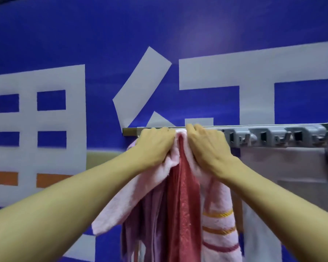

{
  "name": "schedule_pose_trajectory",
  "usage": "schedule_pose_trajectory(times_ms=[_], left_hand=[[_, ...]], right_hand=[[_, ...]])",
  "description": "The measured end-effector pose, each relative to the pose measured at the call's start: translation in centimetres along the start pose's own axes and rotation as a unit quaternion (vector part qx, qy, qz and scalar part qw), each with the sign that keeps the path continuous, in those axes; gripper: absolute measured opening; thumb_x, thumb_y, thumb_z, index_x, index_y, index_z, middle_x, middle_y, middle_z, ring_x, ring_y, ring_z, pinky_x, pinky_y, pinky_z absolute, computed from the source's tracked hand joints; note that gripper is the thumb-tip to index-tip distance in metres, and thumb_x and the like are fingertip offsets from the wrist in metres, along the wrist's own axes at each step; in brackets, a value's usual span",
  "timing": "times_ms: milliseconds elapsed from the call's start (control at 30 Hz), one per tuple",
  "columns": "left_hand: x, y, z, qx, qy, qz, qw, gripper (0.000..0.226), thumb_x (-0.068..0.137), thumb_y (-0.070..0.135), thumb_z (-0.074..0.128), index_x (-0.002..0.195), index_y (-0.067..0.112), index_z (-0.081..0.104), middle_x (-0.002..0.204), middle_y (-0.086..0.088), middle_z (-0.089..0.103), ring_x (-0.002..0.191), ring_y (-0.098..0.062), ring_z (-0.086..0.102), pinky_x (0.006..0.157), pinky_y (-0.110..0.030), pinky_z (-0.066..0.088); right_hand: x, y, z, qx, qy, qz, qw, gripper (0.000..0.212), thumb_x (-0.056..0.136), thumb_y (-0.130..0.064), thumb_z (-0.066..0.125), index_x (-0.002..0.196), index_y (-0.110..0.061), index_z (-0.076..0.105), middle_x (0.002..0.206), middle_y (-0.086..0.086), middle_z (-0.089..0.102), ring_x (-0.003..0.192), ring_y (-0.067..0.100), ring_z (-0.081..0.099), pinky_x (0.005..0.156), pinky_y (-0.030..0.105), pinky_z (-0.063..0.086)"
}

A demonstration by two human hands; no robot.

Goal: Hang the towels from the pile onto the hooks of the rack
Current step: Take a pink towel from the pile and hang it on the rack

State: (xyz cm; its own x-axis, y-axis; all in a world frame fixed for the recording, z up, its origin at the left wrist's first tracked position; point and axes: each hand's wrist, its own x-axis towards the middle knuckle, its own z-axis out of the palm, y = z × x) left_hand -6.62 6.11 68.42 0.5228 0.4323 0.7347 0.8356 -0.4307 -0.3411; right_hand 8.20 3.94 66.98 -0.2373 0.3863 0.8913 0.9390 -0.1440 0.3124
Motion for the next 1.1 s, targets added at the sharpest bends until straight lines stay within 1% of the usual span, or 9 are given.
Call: schedule_pose_trajectory(times_ms=[100,300,467,667,800,867,967,1033,1100], left_hand=[[-1.3,0.4,1.1,-0.014,-0.041,0.002,0.999,0.017,0.091,0.013,0.043,0.105,0.018,0.051,0.107,-0.002,0.058,0.099,-0.028,0.059,0.057,-0.033,0.033],[-4.4,1.7,4.0,-0.174,-0.111,-0.073,0.976,0.026,0.088,0.011,0.041,0.113,0.008,0.044,0.112,-0.012,0.044,0.099,-0.043,0.054,0.08,-0.049,0.046],[-6.7,2.8,5.1,-0.31,-0.099,-0.105,0.94,0.048,0.076,0.025,0.035,0.122,0.013,0.045,0.12,-0.008,0.047,0.113,-0.034,0.05,0.095,-0.049,0.043],[-10.9,4.3,6.0,-0.379,0.041,-0.164,0.91,0.032,0.087,0.015,0.053,0.118,0.011,0.056,0.114,-0.002,0.043,0.086,-0.025,0.06,0.086,-0.042,0.049],[-13.8,6.0,5.6,-0.424,0.027,-0.169,0.889,0.019,0.088,0.009,0.057,0.104,0.018,0.061,0.097,0.003,0.049,0.069,-0.004,0.054,0.073,-0.017,0.044],[-15.7,7.3,5.2,-0.474,-0.008,-0.178,0.862,0.018,0.086,0.009,0.058,0.097,0.022,0.061,0.095,0.002,0.056,0.072,-0.007,0.058,0.072,-0.015,0.047],[-18.4,9.4,4.4,-0.555,-0.072,-0.224,0.798,0.017,0.085,0.012,0.059,0.098,0.022,0.064,0.091,0.003,0.063,0.081,-0.019,0.067,0.079,-0.037,0.056],[-20.2,11.2,3.8,-0.585,-0.119,-0.241,0.765,0.017,0.087,0.013,0.059,0.101,0.021,0.065,0.087,0.005,0.064,0.077,-0.015,0.069,0.078,-0.034,0.057],[-22.2,13.1,3.6,-0.601,-0.161,-0.238,0.746,0.015,0.089,0.012,0.058,0.101,0.018,0.064,0.084,0.004,0.065,0.071,-0.009,0.067,0.076,-0.029,0.055]], right_hand=[[-1.8,-0.9,0.8,0.093,-0.06,0.06,0.992,0.014,0.095,-0.011,0.041,0.109,-0.012,0.043,0.111,0.008,0.06,0.093,0.039,0.063,0.06,0.036,0.032],[-4.5,-0.8,1.4,0.2,-0.142,0.185,0.952,0.013,0.096,-0.02,0.04,0.102,-0.009,0.045,0.108,0.02,0.061,0.094,0.042,0.059,0.066,0.039,0.038],[-6.8,-0.4,1.1,0.206,-0.217,0.195,0.934,0.031,0.098,-0.032,0.036,0.1,-0.005,0.051,0.11,0.023,0.058,0.099,0.043,0.056,0.068,0.038,0.035],[-10.2,-0.4,0.1,0.241,-0.223,0.241,0.913,0.033,0.094,-0.038,0.051,0.103,-0.006,0.049,0.109,0.015,0.059,0.096,0.038,0.057,0.069,0.038,0.04],[-13.0,-0.7,-1.2,0.278,-0.241,0.252,0.895,0.031,0.092,-0.04,0.054,0.101,-0.01,0.051,0.107,0.014,0.062,0.096,0.039,0.057,0.079,0.044,0.049],[-14.8,-0.9,-2.2,0.294,-0.265,0.247,0.885,0.028,0.091,-0.042,0.054,0.092,-0.014,0.054,0.101,0.011,0.064,0.092,0.035,0.059,0.08,0.047,0.051],[-17.7,-1.0,-3.7,0.301,-0.303,0.237,0.873,0.032,0.091,-0.04,0.051,0.082,-0.01,0.06,0.078,0.01,0.068,0.075,0.031,0.064,0.071,0.045,0.056],[-20.0,-0.8,-5.0,0.305,-0.326,0.245,0.861,0.039,0.093,-0.038,0.05,0.082,-0.003,0.064,0.07,0.011,0.069,0.063,0.026,0.068,0.065,0.042,0.059],[-22.6,-0.8,-6.0,0.318,-0.353,0.268,0.838,0.04,0.094,-0.036,0.051,0.086,0.001,0.066,0.074,0.014,0.071,0.06,0.025,0.07,0.06,0.039,0.06]])
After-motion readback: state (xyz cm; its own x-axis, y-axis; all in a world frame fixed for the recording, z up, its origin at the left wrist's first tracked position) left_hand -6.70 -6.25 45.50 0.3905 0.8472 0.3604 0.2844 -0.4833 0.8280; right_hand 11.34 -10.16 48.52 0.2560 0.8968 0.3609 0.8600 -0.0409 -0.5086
